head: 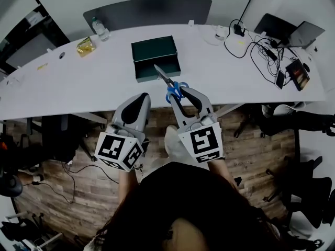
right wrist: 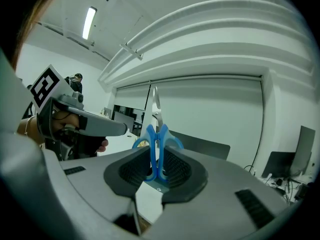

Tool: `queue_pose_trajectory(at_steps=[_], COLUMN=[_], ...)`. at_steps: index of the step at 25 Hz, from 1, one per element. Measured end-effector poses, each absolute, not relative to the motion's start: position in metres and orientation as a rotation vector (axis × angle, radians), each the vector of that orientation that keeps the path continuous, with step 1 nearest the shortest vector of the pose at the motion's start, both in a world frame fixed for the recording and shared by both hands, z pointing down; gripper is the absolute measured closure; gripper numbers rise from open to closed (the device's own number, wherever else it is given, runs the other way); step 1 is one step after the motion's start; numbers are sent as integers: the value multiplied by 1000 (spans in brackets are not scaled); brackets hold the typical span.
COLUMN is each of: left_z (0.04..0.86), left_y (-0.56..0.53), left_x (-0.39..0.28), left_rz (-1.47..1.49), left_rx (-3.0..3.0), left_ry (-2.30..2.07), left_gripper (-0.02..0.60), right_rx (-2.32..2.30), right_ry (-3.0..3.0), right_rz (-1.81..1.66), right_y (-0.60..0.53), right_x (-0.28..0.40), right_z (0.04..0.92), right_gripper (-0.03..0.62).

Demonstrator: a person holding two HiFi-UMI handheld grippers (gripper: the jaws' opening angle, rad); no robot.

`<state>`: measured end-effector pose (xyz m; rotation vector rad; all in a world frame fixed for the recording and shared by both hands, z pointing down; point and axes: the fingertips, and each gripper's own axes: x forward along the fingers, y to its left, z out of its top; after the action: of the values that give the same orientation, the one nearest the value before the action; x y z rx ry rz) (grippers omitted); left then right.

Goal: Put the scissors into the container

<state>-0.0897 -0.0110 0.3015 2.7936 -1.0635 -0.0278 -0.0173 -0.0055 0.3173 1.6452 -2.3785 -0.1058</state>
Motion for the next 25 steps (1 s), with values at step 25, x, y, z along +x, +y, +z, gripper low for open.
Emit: queue_pose_trajectory(at_steps=[25], left_z=[307], left_y=[-124], left_x=[-72], left_rz=[4], left_rx=[2760], left_ry=[-1115], left_gripper=[571], right_rx=[1522], right_ry=[-2336], right_rz=[-112], right_y=[-122], right_x=[9], right_z=[342], right_gripper=[507])
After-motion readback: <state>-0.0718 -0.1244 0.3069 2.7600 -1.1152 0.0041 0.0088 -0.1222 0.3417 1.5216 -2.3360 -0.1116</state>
